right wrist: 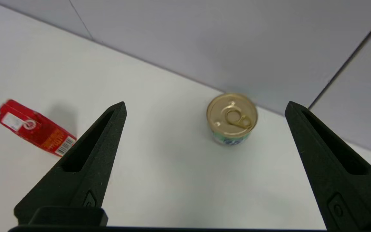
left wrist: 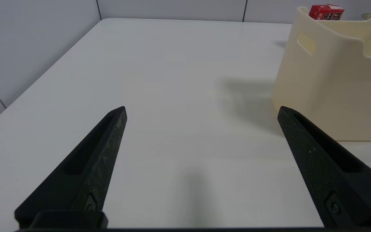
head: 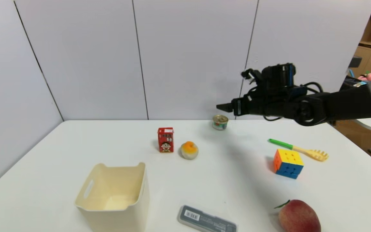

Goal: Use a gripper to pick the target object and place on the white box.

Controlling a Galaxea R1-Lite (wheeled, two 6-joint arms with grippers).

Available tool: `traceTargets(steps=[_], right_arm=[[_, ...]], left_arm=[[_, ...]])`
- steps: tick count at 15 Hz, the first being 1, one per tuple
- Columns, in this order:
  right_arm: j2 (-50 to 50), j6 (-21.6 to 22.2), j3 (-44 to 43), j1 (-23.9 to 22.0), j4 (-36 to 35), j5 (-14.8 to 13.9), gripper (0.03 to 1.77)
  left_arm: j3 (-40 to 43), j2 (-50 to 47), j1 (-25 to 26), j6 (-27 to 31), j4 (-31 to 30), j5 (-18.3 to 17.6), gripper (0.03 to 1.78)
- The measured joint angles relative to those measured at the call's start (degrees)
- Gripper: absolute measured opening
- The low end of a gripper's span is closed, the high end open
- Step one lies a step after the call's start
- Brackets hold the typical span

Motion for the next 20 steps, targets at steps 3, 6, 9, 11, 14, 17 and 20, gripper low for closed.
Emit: traceTargets(steps=[3, 6, 9, 11, 14, 17, 20], right_arm=[[4.27, 2.86, -0.13, 1.38, 1.71, -0.35, 1.7], [5.9, 3.63, -0.22, 1.79, 5.6, -2.54, 1.7], [6.97, 3.39, -0.4, 1.9, 6.35, -5.25, 1.7], [7.88, 3.25, -1.12, 2.23, 6.38, -7.33, 1.7], [10.0, 3.41, -2.91, 2.86, 5.72, -9.75, 1.7], [12.81, 3.63, -4.84, 3.35, 5.0, -11.85, 1.7], [15.71, 3.91, -6.75, 3.44, 3.51, -12.59, 1.7]], left_arm=[[0.0, 0.02, 0.0, 0.0, 0.0, 0.0, 1.69], [0.0, 0.02, 0.0, -0.02, 0.0, -0.02, 1.69], [0.0, 0.05, 0.0, -0.02, 0.0, -0.02, 1.69], [0.0, 0.07, 0.0, -0.02, 0.0, 0.0, 1.69], [0.0, 0.07, 0.0, -0.02, 0.0, -0.02, 1.69], [0.0, 0.07, 0.0, -0.02, 0.0, 0.0, 1.69], [0.0, 0.07, 0.0, 0.0, 0.0, -0.02, 1.69]])
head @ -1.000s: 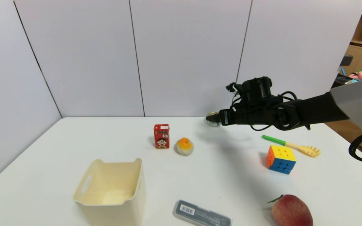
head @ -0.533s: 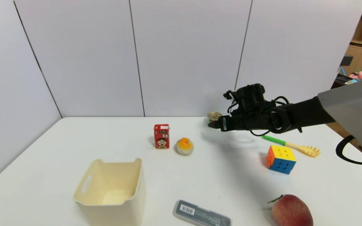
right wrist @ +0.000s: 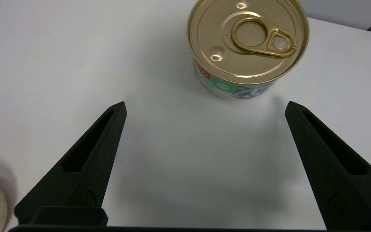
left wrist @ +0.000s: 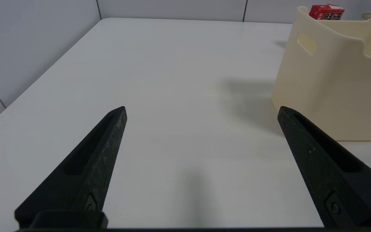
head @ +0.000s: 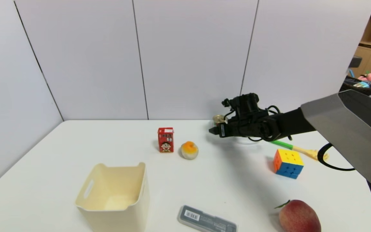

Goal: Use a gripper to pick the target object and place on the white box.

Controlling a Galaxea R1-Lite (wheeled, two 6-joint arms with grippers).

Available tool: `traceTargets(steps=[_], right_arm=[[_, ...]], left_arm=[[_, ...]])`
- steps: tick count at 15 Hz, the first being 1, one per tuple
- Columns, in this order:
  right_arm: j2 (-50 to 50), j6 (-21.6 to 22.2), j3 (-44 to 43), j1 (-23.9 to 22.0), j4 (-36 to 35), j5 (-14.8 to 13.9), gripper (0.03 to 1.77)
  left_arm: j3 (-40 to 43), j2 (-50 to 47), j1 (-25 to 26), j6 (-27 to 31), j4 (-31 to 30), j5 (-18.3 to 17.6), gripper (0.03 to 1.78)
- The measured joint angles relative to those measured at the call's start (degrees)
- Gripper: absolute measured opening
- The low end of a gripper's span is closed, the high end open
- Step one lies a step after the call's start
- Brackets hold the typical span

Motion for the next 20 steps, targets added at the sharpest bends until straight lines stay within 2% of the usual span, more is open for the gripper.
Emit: traceTargets(steps=[3, 9, 14, 20], right_arm=[[2.91, 0.67, -2.19, -0.27, -2.35, -1.34, 1.7], [6.03, 3.21, -6.06, -0.74, -2.88, -1.61, 1.7], [6.91, 3.36, -7.33, -0.74, -3.36, -1.61, 1.7], [8.07, 3.45, -9.56, -1.18, -3.1, -2.9, 1.7]], left_arm=[[0.0, 0.0, 0.0, 0.0, 0.0, 0.0, 1.69], [0.0, 0.02, 0.0, -0.02, 0.0, 0.02, 1.69], [0.0, 0.02, 0.0, -0.02, 0.0, 0.02, 1.69], [0.0, 0.02, 0.0, -0.02, 0.0, 0.0, 1.69]])
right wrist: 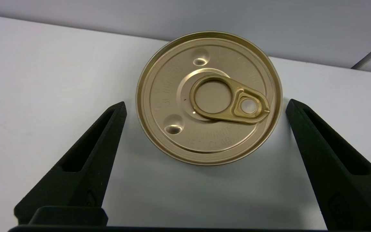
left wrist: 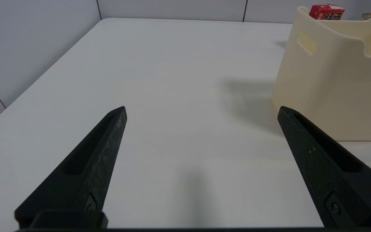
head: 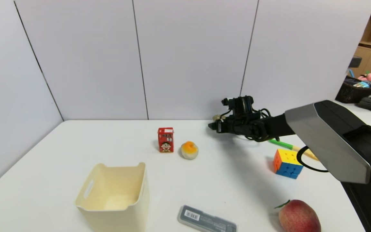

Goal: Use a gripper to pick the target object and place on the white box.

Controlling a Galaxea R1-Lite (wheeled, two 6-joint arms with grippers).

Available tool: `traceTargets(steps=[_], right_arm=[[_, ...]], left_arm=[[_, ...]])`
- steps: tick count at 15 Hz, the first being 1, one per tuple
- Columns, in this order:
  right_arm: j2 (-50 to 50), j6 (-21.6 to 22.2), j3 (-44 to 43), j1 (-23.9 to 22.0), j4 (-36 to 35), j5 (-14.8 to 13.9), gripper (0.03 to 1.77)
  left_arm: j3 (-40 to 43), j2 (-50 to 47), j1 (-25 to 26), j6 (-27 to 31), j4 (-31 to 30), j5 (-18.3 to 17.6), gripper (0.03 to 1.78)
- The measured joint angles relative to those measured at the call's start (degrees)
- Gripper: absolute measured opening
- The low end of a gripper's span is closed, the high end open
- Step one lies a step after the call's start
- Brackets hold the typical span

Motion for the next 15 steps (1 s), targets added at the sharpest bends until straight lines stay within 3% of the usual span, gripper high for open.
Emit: traceTargets(steps=[9, 12, 15], right_arm=[[1.96, 0.44, -3.34, 0.0, 0.45, -0.3, 1.67], [2.29, 0.35, -3.32, -0.09, 0.5, -0.41, 1.16], [2.47, 0.38, -3.28, -0.39, 0.59, -0.39, 1.0]], left_arm=[[0.0, 0.0, 0.0, 0.0, 0.0, -0.02, 1.69], [0.0, 0.0, 0.0, 0.02, 0.0, 0.0, 1.69], [0.0, 0.0, 0.0, 0.02, 0.0, 0.0, 1.69]])
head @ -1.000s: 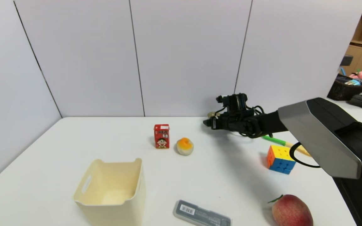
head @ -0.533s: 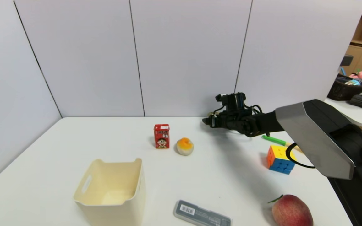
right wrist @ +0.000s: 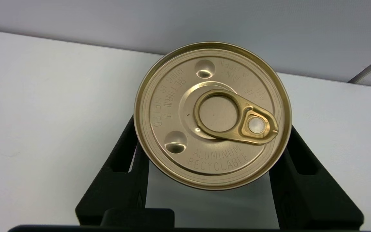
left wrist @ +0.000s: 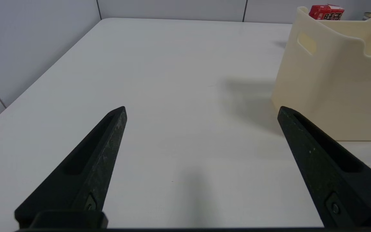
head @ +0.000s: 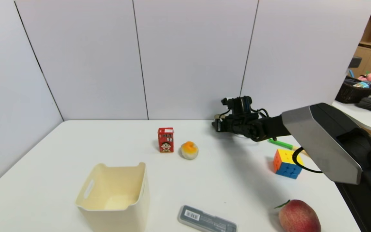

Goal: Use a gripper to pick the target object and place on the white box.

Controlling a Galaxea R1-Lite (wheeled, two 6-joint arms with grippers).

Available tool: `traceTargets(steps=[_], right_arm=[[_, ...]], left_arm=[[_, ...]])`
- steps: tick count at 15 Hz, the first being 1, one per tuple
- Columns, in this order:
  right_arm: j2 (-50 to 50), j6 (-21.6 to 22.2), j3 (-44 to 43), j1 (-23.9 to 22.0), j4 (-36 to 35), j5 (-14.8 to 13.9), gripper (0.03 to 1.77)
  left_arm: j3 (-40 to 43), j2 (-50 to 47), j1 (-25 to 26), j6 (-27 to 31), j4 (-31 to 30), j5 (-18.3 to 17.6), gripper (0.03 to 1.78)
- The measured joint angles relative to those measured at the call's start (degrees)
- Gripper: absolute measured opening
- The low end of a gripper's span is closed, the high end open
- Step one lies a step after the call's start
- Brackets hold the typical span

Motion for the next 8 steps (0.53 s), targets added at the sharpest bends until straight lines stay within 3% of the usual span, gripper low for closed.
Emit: traceTargets(steps=[8], right_arm=[[-0.66, 2.07, 0.22, 0.74, -2.57, 1.46, 0.99]], left_arm=[[0.0, 0.0, 0.0, 0.0, 0.0, 0.0, 1.69]])
